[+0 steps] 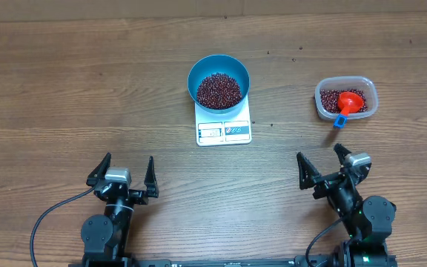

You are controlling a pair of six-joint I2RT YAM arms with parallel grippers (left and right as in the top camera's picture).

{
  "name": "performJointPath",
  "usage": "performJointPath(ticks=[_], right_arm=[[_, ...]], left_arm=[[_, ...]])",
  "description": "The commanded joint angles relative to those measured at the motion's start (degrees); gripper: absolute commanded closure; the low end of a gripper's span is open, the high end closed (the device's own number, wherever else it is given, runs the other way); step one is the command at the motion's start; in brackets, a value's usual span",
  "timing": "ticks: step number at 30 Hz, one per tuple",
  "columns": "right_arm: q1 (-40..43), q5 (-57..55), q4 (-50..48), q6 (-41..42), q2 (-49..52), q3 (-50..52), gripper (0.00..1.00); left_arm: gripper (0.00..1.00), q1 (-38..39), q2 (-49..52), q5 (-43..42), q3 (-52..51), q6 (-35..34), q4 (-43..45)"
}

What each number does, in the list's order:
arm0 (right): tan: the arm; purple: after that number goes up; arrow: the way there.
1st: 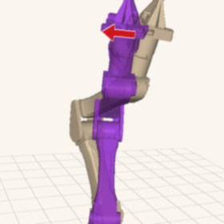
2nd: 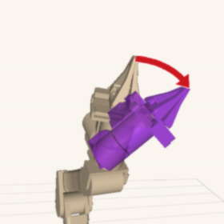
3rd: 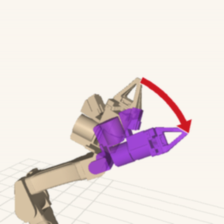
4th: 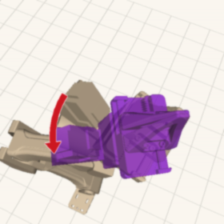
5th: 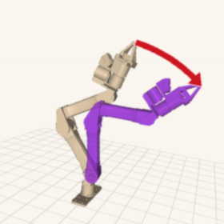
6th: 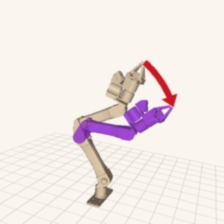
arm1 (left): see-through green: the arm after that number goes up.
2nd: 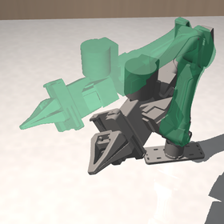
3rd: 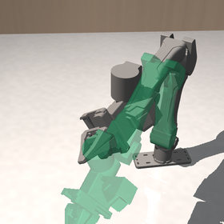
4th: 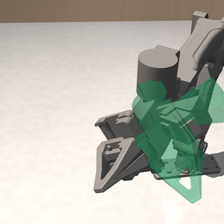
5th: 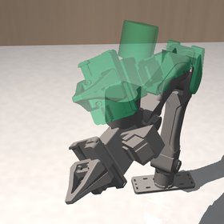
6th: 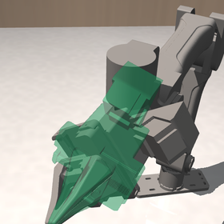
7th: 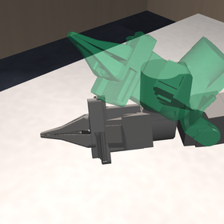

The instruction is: Scoop item into bowl and weigh 150g on scale

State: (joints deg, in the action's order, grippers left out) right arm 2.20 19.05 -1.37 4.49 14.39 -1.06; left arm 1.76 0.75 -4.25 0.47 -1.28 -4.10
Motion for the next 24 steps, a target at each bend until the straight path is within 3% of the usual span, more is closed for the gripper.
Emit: performJointPath(ticks=[1,24], right_arm=[[-0.3,-2.0,5.1,0.2,-4.2,0.6,0.0],[-2.4,-2.9,4.9,0.0,-14.2,0.6,0.0]], left_arm=[[0.0,-0.3,-0.5,0.2,-0.2,0.9,-0.2],[0.01,-0.3,-0.5,0.2,-0.2,0.9,-0.2]])
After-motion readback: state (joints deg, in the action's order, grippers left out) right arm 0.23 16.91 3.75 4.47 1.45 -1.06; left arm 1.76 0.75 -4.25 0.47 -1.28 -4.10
